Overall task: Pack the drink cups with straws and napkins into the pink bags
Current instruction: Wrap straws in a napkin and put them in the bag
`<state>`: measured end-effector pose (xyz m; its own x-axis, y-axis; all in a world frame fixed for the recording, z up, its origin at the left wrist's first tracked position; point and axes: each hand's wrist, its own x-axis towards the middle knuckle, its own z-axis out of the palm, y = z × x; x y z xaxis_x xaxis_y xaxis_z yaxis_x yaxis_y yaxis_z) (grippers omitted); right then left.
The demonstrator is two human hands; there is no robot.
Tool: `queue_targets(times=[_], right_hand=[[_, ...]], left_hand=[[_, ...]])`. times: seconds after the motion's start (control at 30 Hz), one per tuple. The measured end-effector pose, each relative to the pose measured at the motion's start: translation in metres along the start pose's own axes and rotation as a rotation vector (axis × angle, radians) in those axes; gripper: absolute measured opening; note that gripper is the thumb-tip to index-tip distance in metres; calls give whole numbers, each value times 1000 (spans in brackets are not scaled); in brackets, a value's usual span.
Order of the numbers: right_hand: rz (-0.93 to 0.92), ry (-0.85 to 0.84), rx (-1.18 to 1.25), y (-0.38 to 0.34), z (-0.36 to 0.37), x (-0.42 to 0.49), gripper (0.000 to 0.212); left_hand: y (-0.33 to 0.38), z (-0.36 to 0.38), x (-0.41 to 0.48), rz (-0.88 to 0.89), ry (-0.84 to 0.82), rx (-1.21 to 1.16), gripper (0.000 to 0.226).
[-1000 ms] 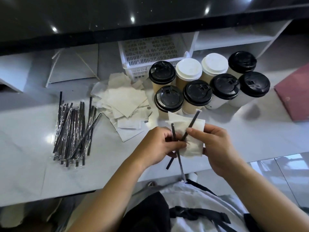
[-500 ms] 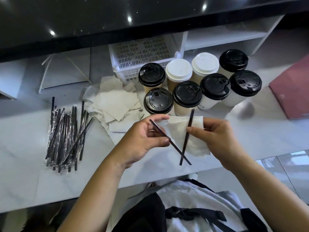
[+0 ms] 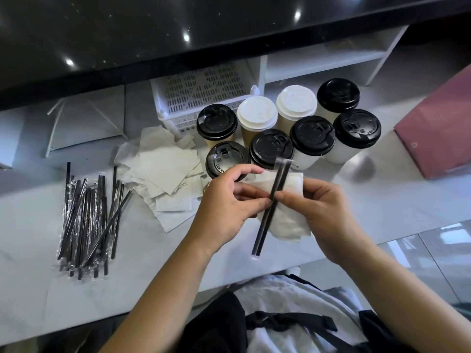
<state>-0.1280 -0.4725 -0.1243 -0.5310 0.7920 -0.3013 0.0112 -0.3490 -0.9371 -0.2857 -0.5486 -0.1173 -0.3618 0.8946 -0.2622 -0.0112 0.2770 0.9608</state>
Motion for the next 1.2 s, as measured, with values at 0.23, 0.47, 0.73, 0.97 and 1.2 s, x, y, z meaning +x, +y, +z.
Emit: queue_targets(times=[0.23,0.47,0.73,0.97,1.2], right_hand=[[-8,-27,-20,-3,9,1,16],[0,-89,-61,-12,17,1,18],[17,-236,81,-32,15,-17,20],[-89,32,-28,-30,12,-46,17],[-95,164,94,-31,-7,-81,20]], left_hand=[[0,-7,-1,39,12,38,50],[-5,-24,-7,151,157,223,92],[1,-48,-19,92,-201,-270,92],[-3,-34,-25,-5,-407,-400,20],[-18,4,-31,-123,-505,-444,37]])
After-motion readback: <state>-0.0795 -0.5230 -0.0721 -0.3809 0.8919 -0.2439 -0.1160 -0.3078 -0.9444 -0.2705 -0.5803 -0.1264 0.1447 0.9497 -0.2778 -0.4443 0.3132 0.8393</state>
